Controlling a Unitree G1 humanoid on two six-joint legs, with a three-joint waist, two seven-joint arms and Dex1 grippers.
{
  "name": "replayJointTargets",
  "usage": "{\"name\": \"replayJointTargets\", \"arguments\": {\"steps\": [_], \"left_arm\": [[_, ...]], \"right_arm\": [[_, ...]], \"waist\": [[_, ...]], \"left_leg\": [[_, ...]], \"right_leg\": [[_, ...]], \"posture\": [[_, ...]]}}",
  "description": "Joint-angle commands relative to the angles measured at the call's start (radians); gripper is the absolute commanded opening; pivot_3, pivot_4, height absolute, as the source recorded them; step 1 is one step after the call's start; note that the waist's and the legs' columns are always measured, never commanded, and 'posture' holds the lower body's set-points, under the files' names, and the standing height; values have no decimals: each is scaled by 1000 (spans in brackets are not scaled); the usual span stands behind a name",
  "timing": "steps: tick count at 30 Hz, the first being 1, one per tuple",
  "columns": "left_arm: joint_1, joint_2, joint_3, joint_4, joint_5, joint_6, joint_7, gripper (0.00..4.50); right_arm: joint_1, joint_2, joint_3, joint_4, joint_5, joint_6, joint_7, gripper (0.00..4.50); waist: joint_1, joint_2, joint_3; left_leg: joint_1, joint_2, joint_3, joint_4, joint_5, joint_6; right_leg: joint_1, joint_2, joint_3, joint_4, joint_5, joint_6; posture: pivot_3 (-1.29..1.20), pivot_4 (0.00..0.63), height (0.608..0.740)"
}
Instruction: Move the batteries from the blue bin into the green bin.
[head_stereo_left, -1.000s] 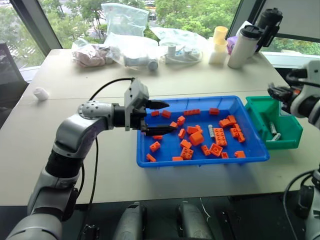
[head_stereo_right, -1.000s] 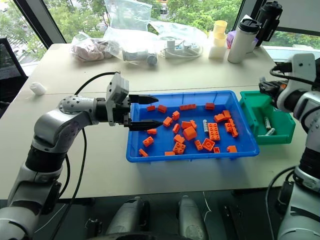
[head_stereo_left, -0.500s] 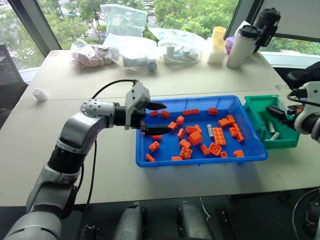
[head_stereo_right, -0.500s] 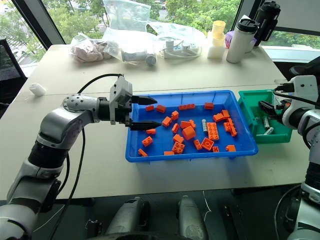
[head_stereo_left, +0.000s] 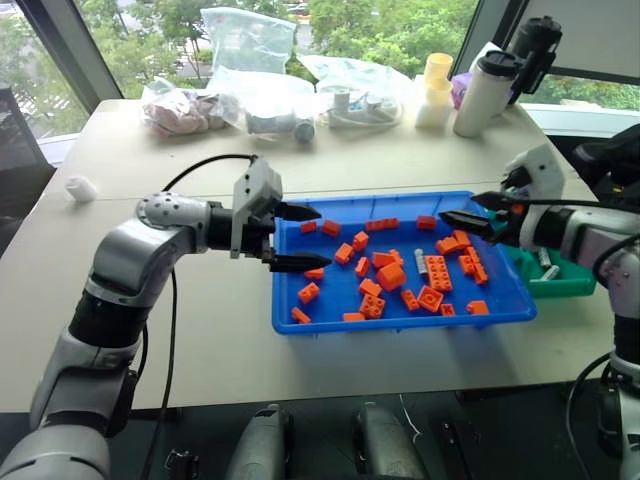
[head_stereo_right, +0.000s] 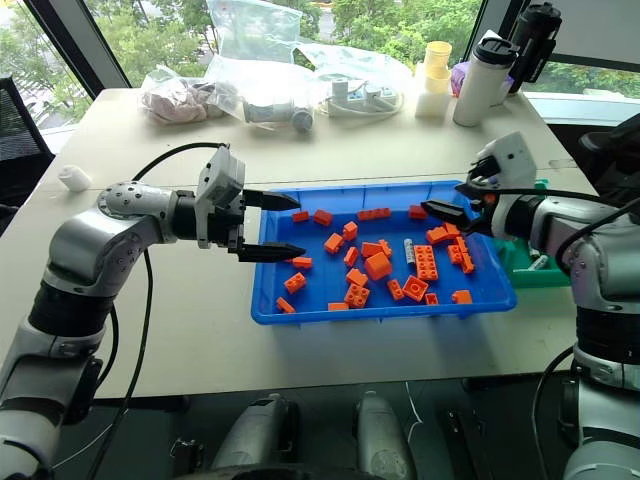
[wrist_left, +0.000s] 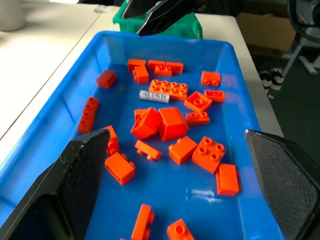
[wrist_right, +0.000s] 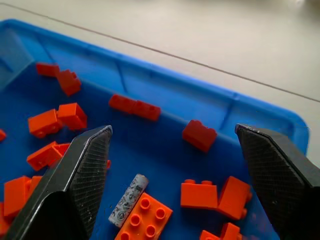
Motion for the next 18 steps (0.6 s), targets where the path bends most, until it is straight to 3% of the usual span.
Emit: {"name": "replayJointTargets", "arguments": {"steps": [1, 18], "left_arm": [[14, 8, -4, -33, 14, -14, -3, 4500], [39, -8, 9, -57, 21, -9, 38, 4500]], "right_arm": [[15, -12, 82, -18, -56, -42, -5, 4077], [-16, 49, 249, 116, -160, -96, 9, 4077]], "waist": [[0, 0, 0], [-4, 0, 0]], "left_leg": [[0, 0, 0, 0, 0, 0], [0, 0, 0, 0, 0, 0]], "right_leg": [[0, 0, 0, 0, 0, 0], [0, 0, 0, 0, 0, 0]], "posture": [[0, 150, 740], [0, 150, 740]]}}
